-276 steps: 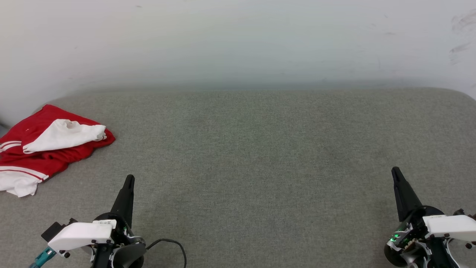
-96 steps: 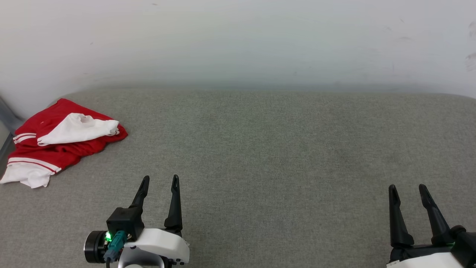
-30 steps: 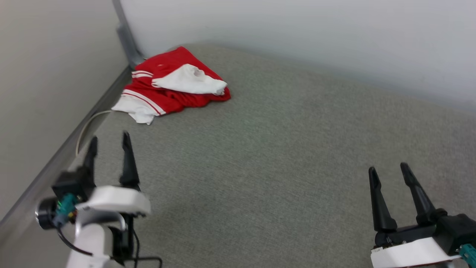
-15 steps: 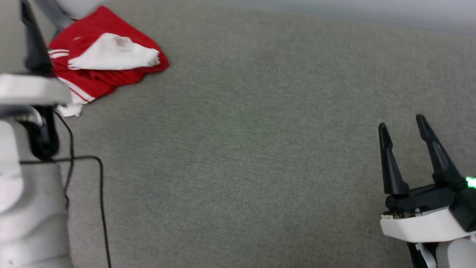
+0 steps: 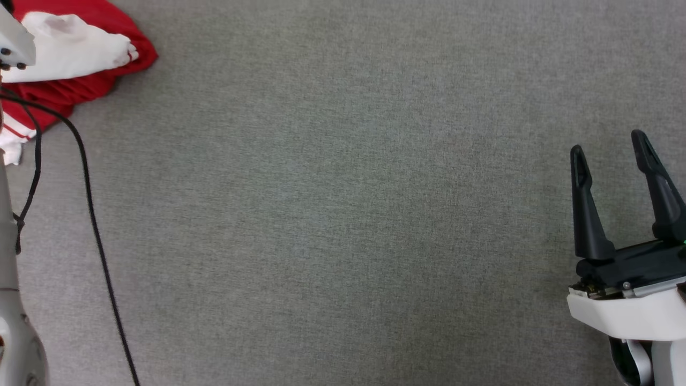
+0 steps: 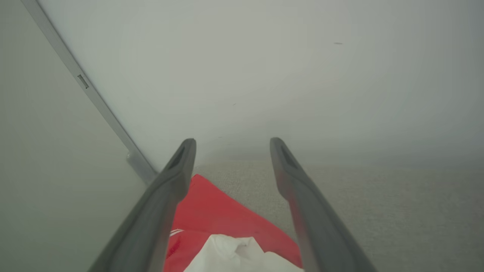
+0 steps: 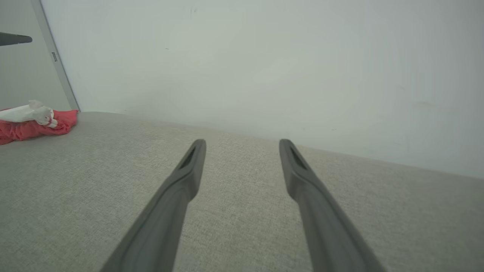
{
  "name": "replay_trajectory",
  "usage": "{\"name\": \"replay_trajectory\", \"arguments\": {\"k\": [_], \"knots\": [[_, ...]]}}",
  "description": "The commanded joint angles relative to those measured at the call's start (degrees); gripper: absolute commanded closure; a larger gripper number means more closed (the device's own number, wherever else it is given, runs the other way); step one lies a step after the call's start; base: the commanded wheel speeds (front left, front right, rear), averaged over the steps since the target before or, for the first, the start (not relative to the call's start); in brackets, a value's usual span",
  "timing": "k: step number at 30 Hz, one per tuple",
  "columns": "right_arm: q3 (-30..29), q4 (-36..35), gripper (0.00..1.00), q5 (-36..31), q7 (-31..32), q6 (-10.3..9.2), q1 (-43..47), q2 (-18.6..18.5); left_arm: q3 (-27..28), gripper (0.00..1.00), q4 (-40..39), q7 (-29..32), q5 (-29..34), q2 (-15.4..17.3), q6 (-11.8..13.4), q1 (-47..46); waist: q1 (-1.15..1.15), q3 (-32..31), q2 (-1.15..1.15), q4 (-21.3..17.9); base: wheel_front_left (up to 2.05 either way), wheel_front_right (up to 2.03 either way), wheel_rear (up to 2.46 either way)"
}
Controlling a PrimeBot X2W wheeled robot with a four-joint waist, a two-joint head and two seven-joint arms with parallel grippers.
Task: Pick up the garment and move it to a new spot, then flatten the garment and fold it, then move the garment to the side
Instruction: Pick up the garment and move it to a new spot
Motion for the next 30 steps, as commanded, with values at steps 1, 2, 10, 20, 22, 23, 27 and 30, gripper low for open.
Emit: {"name": "replay_trajectory", "arguments": {"k": [1,2,10,20,22,23,27,30], "knots": [[-0.1,-0.2,0.0,-0.5,-0.1,-0.04,-0.9,-0.3,-0.6,0.0,0.2,0.6,-0.4,0.1,0.0,-0.7,-0.01,1.1,0.0,-0.5,0.0,0.0,0.0],[-0.1,-0.4,0.0,-0.5,-0.1,-0.04,-1.0,-0.4,-1.8,0.0,0.9,2.7,-1.3,1.0,0.0,-1.5,-0.01,1.6,0.0,-0.6,0.0,0.0,0.0],[-0.2,-1.3,0.0,-0.6,-0.1,-0.04,-1.8,-1.1,-9.9,0.0,6.3,25.4,-12.4,6.7,0.0,-3.8,-0.01,4.8,0.0,-1.7,0.0,0.0,0.0],[-0.2,-1.3,0.0,-0.3,-0.1,-0.04,-2.5,-1.7,-14.1,0.0,11.3,42.1,-22.1,8.2,-0.1,-2.0,-0.01,7.9,0.0,-2.9,0.0,0.0,0.0],[-0.3,-1.2,0.0,-0.2,-0.1,-0.04,-2.7,-1.7,-15.3,0.0,12.8,43.6,-22.3,7.8,-0.1,-1.1,-0.01,8.4,0.0,-3.0,0.0,0.0,0.0],[-0.3,-1.2,0.0,-0.2,-0.1,-0.04,-2.7,-1.8,-16.1,0.0,13.4,44.4,-22.3,7.6,-0.1,-0.8,-0.01,8.5,0.0,-3.0,0.0,0.0,0.0],[-0.5,-1.0,0.0,-0.1,-0.1,-0.04,-2.7,-1.8,-18.0,0.61,13.6,45.4,-23.6,7.5,-0.1,-0.3,-0.01,8.8,0.0,-3.1,0.0,0.0,0.0],[-0.6,-0.7,0.0,0.0,-0.1,-0.04,-2.6,-1.6,-18.8,1.0,12.9,44.7,-24.0,8.6,-0.1,-0.9,-0.01,8.2,0.0,-2.9,0.0,0.0,0.0]]}}
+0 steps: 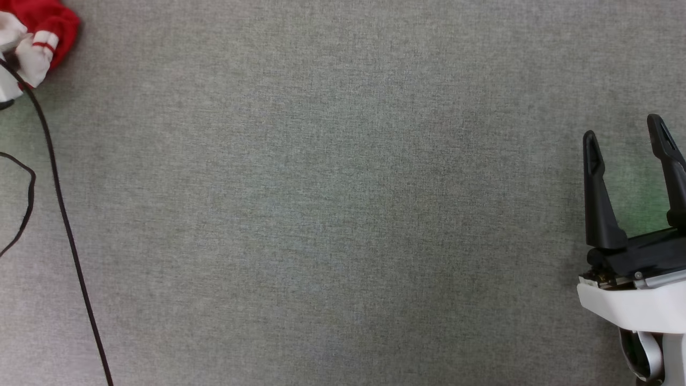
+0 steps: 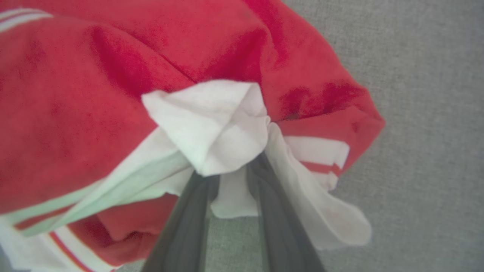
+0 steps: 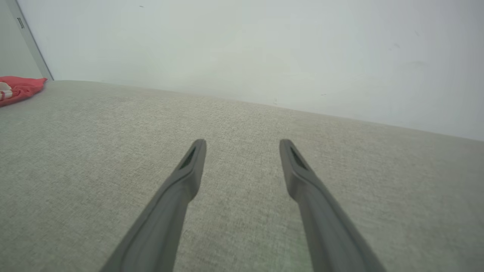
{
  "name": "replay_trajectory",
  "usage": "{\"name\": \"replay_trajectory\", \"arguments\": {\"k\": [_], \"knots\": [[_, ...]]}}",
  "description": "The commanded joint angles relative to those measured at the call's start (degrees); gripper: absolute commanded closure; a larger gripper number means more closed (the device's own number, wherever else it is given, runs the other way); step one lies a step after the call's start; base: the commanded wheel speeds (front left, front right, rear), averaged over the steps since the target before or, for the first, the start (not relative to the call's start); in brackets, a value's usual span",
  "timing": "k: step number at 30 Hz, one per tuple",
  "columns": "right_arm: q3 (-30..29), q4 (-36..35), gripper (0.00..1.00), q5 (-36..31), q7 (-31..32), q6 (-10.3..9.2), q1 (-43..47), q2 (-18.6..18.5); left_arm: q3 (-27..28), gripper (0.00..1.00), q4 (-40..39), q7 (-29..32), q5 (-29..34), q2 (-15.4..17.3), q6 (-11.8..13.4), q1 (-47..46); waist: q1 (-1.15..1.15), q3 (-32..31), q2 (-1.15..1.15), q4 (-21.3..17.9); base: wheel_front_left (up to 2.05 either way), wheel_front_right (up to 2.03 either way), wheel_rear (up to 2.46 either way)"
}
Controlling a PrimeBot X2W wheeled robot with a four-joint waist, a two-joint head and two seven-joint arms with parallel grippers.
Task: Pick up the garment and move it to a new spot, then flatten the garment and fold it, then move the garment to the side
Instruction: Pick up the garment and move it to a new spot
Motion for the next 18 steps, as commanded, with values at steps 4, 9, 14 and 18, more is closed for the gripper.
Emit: {"name": "replay_trajectory", "arguments": {"k": [4,9,14,18], "knots": [[0.2,0.5,0.0,0.3,-0.1,-0.04,-0.6,0.2,-2.5,1.0,0.4,-1.8,0.5,0.0,0.0,2.2,0.0,-1.5,0.0,0.6,0.0,0.0,0.0],[0.7,1.3,0.0,0.5,-0.1,-0.04,-0.2,0.6,-4.8,1.0,-3.0,-5.5,-0.8,2.0,0.0,0.3,0.0,-4.3,0.0,1.3,0.0,0.0,0.0],[0.9,2.1,0.0,0.7,-0.1,-0.04,0.8,1.4,-9.1,1.0,-7.1,-7.9,-2.2,3.9,0.0,-0.7,0.0,-7.9,0.0,1.7,0.0,0.0,0.0],[0.6,2.8,0.0,0.8,-0.1,-0.04,1.5,2.1,-13.2,1.0,-11.7,-9.4,-3.0,5.6,0.0,-1.7,0.0,-10.6,0.0,1.9,0.0,0.0,0.0]]}}
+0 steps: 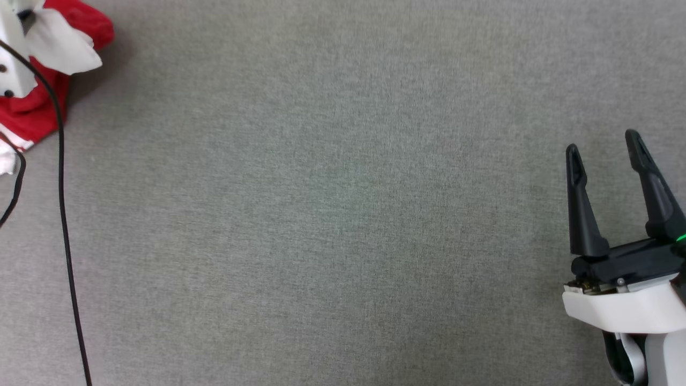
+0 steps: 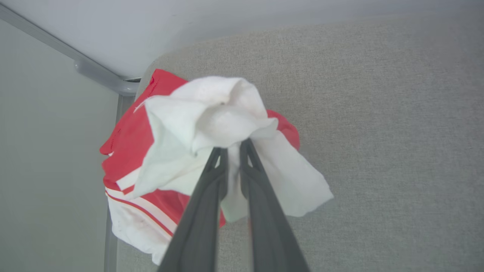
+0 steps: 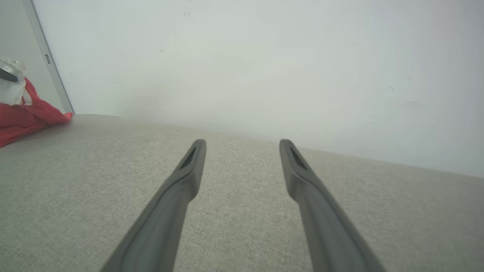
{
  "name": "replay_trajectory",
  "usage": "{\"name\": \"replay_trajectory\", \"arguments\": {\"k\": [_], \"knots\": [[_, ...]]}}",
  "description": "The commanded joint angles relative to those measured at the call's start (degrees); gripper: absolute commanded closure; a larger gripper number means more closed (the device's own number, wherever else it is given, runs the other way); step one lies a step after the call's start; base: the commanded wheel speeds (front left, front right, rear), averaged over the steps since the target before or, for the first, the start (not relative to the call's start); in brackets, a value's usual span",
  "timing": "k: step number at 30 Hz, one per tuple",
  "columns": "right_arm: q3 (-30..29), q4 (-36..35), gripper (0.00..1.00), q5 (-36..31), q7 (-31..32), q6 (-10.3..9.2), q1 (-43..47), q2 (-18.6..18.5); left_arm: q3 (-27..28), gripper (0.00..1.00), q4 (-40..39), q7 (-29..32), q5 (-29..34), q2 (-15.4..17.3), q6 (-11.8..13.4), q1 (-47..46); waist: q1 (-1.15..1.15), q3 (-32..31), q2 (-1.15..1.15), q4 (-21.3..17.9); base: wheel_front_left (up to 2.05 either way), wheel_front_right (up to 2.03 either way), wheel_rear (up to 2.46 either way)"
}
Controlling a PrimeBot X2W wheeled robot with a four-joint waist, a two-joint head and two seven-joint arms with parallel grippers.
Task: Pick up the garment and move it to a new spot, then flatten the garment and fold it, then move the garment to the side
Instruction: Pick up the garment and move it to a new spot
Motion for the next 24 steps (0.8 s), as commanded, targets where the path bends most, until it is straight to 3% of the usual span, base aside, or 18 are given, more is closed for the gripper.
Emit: {"name": "replay_trajectory", "arguments": {"k": [1,10,24], "knots": [[-0.2,0.5,0.0,0.1,-0.1,-0.04,0.8,0.6,-1.9,1.0,-2.4,-0.8,-0.3,0.9,0.0,-1.4,0.0,-2.4,0.0,0.3,0.0,0.0,0.0],[0.0,1.5,0.0,1.0,-0.1,-0.04,1.6,2.6,-10.1,1.0,-13.9,-0.4,0.4,1.4,0.0,-5.1,0.0,-7.4,0.0,-2.0,0.0,0.0,0.0],[-0.5,2.3,0.0,2.1,-0.1,-0.04,2.3,4.8,-23.0,1.0,-26.5,0.1,0.5,-5.3,0.0,-9.3,0.0,-10.2,0.0,-11.1,0.0,0.0,0.0]]}}
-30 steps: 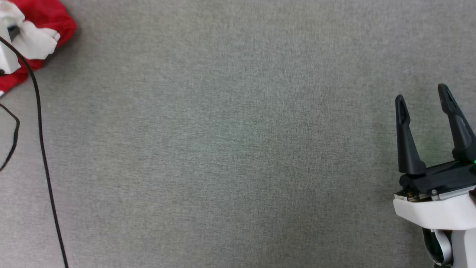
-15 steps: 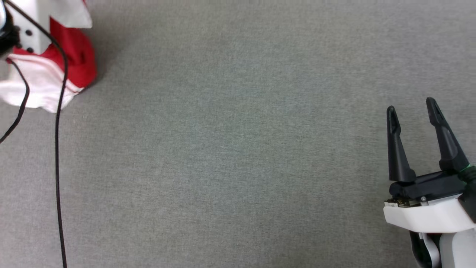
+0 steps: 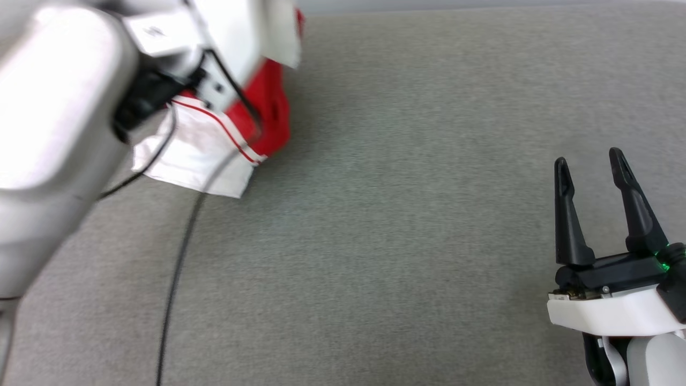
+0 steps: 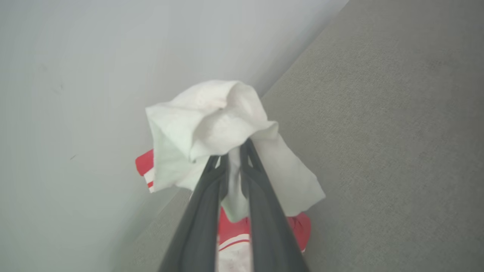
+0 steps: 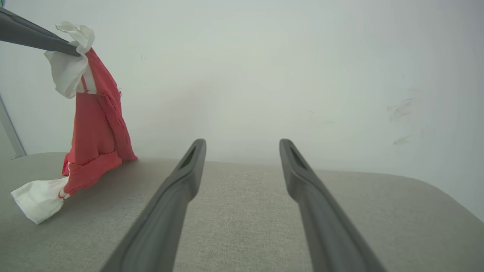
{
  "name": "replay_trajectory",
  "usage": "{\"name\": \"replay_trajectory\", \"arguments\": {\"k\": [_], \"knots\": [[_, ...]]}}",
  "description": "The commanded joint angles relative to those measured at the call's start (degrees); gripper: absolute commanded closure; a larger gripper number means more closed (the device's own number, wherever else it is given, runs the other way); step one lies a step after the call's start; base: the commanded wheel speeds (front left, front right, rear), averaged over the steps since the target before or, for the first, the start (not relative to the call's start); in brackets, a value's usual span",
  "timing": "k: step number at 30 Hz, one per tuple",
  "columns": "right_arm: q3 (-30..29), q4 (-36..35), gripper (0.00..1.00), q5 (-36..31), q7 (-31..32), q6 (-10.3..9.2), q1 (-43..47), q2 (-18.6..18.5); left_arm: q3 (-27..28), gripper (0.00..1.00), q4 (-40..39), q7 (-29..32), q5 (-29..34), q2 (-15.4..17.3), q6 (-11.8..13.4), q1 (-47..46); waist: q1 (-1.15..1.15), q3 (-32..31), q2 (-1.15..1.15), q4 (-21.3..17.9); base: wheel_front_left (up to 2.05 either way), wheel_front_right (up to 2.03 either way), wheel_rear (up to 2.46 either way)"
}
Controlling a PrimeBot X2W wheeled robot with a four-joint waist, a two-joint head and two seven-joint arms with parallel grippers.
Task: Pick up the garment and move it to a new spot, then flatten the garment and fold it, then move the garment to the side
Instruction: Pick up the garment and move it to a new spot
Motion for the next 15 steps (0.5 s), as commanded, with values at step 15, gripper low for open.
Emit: {"name": "replay_trajectory", "arguments": {"k": [15], "knots": [[-1.9,0.2,0.0,2.4,-0.1,-0.04,1.5,0.5,-23.0,1.0,2.2,-8.5,-5.2,-15.0,0.0,7.7,0.0,0.1,0.0,-8.8,0.0,0.0,0.0]]}}
